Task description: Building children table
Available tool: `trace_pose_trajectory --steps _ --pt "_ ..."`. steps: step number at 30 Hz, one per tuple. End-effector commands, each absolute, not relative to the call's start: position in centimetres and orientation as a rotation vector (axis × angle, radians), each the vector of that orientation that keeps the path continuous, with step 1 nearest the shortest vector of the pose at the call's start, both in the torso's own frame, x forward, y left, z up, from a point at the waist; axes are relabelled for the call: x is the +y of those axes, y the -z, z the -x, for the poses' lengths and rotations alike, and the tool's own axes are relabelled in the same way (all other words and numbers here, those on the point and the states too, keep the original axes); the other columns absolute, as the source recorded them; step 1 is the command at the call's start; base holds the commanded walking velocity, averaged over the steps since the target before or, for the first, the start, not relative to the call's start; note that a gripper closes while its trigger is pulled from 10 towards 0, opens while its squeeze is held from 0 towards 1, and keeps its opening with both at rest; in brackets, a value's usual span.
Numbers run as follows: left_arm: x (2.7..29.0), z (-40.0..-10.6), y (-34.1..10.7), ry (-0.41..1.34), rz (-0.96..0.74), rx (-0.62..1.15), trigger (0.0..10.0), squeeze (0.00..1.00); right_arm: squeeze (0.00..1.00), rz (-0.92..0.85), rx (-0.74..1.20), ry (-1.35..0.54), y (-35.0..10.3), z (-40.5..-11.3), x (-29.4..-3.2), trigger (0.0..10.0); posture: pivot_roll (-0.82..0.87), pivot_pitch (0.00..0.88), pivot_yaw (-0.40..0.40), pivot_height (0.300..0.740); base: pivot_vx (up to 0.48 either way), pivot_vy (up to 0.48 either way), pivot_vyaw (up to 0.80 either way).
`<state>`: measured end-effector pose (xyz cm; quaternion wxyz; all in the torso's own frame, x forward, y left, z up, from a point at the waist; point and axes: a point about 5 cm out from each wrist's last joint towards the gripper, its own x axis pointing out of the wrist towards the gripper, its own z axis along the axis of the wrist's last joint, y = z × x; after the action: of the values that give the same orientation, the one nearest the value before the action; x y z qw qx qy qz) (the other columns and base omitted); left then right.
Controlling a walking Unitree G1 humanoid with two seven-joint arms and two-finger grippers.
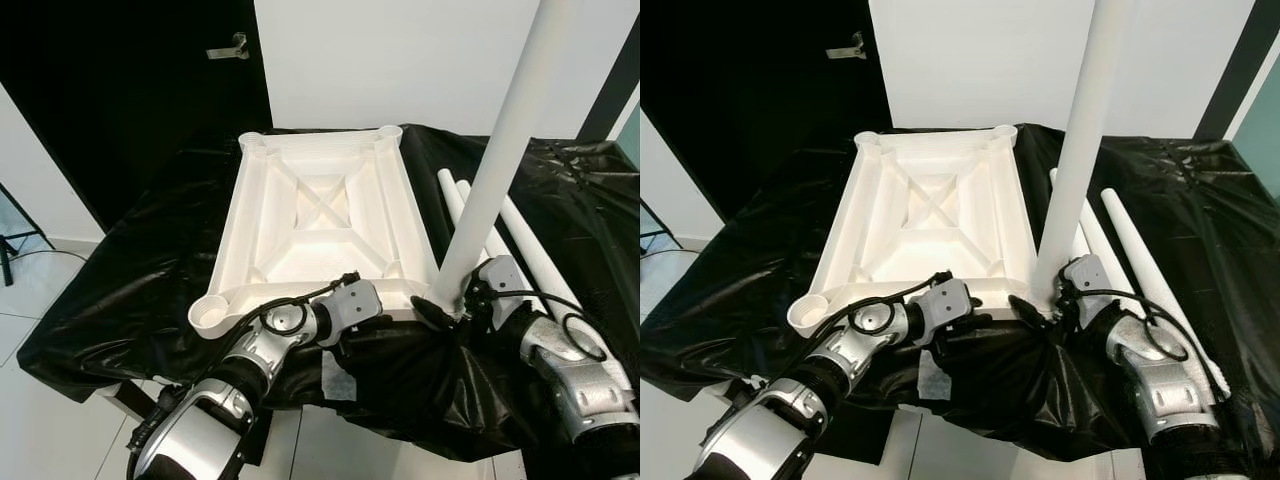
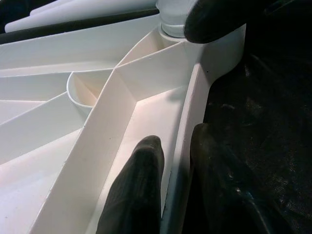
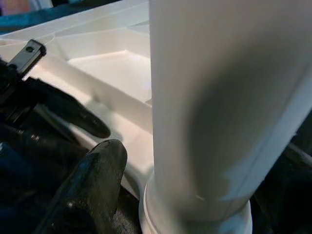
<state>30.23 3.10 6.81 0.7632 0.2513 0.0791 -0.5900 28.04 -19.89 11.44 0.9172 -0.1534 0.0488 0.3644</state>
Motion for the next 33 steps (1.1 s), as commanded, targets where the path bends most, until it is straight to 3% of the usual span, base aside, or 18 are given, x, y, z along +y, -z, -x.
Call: trace_pose_trajectory --steps 1,2,3,12,18,20,24,26,33 --pt "5.5 -27.0 -1.2 1.358 -0.553 0.506 10.0 0.00 0.00 0.313 0.172 -0.834 -10.1 -27.6 -19.4 10.0 -0.02 0.000 0.014 0.740 0.000 0.000 0.00" --pt "5.6 -27.0 -1.2 1.357 -0.553 0.506 10.0 0.00 0.00 0.324 0.181 -0.854 -10.3 -27.8 -19.7 4.4 -0.01 0.000 0.014 0.740 0.000 0.000 0.00" --pt "5.7 -27.0 -1.2 1.356 -0.552 0.508 10.0 0.00 0.00 0.323 0.187 -0.881 -10.5 -27.9 -20.1 0.0 -0.01 0.000 0.014 0.740 0.000 0.000 0.00" --pt "5.8 -27.0 -1.1 1.351 -0.552 0.510 10.0 0.00 0.00 0.327 0.214 -0.938 -11.1 -28.1 -21.0 0.0 -0.01 0.000 0.014 0.740 0.000 0.000 0.00" --pt "5.7 -27.0 -1.2 1.351 -0.551 0.507 10.0 0.00 0.00 0.279 0.189 -0.906 -10.4 -27.9 -20.0 0.0 -0.01 0.000 0.013 0.740 0.000 0.000 0.00" --pt "5.7 -27.0 -1.2 1.351 -0.549 0.507 10.0 0.00 0.00 0.195 0.089 -0.716 -10.0 -28.2 -18.4 0.0 -0.01 0.000 0.009 0.740 0.000 0.000 0.00" --pt "5.7 -27.0 -1.2 1.350 -0.548 0.506 10.0 0.00 0.00 0.160 0.055 -0.629 -9.9 -28.4 -18.0 0.0 -0.01 0.000 0.009 0.740 0.000 0.000 0.00" --pt "5.7 -27.0 -1.2 1.348 -0.547 0.507 10.0 0.00 0.00 0.056 -0.001 -0.319 -9.0 -27.4 -17.0 0.0 0.00 0.000 0.002 0.740 0.000 0.000 0.00" --pt "6.0 -26.9 -1.0 1.348 -0.553 0.515 10.0 0.00 0.00 0.007 -0.005 0.026 -8.3 -26.1 -17.2 0.0 0.00 0.000 0.009 0.740 0.000 0.000 0.00"
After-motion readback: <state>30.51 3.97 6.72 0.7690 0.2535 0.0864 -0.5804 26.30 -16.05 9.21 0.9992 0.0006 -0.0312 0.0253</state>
